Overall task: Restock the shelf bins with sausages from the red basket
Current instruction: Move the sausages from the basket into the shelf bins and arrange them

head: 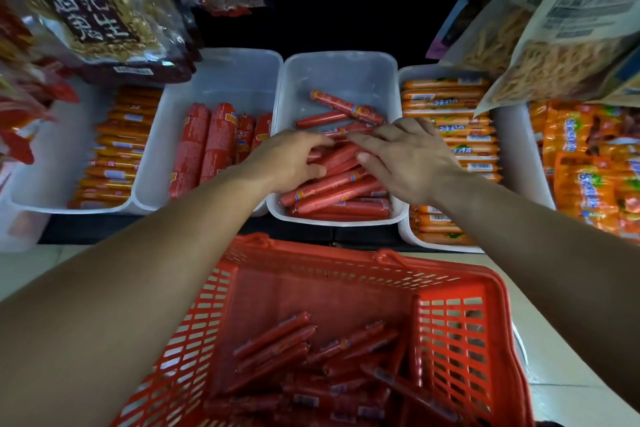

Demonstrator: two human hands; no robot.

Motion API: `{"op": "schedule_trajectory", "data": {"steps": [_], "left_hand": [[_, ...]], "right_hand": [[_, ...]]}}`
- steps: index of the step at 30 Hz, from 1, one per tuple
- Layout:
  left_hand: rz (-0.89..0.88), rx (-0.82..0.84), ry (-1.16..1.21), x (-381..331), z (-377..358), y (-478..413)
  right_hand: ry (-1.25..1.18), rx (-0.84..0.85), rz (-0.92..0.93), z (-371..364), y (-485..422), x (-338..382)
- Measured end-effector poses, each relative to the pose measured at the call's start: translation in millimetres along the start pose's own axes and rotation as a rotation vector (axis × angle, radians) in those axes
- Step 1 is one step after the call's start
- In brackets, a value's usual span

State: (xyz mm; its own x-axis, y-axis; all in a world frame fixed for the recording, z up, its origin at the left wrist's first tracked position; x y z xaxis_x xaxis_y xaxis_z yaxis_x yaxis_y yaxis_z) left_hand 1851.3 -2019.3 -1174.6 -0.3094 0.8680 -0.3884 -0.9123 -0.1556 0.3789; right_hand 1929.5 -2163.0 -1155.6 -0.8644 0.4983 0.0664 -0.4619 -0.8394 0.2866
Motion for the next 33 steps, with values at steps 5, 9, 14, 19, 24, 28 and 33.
{"op": "schedule_trajectory", "data": {"steps": [5,9,14,19,24,28,33], "left_hand": [[-0.039,-0.056,-0.048,4,-3,22],[-0.012,0.073,-0.203,-4,-24,21],[-0.066,0.2,-0.357,-6,-36,9],[-0.165,0.154,-0.286,-9,-30,-2],[-0.062,0.005,-0.539,-3,-30,15],[0.0,0.125,-0.497,11,-30,10],[0.025,0.134,-0.31,-7,-8,30]], "right_hand": [[0.07,0.093,0.007,-15,-24,13],[-0.218,0.223,-0.03,-25,-30,24],[-0.109,0.179,0.061,-29,-20,30],[0.237,0.178,0.002,-29,-11,30],[0.259,0.236,-0.06,-43,-12,22],[0.247,0.298,-0.068,-50,-12,17],[0.099,0.275,-0.084,-17,6,18]]}}
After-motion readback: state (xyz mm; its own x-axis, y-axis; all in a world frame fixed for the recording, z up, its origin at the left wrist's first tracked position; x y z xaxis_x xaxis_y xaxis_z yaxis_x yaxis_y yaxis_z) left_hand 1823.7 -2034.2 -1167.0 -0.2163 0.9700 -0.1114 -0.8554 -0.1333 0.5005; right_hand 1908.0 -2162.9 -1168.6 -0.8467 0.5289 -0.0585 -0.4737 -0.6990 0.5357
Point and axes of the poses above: each hand's wrist, its own y-axis away from the middle knuckle, its own z-axis out of the back of the hand, x = y × z, the point moved 8 cm from there along -y, towards the middle knuckle, and after that the axes turned 6 degrees about x, right-handed, at the moved point
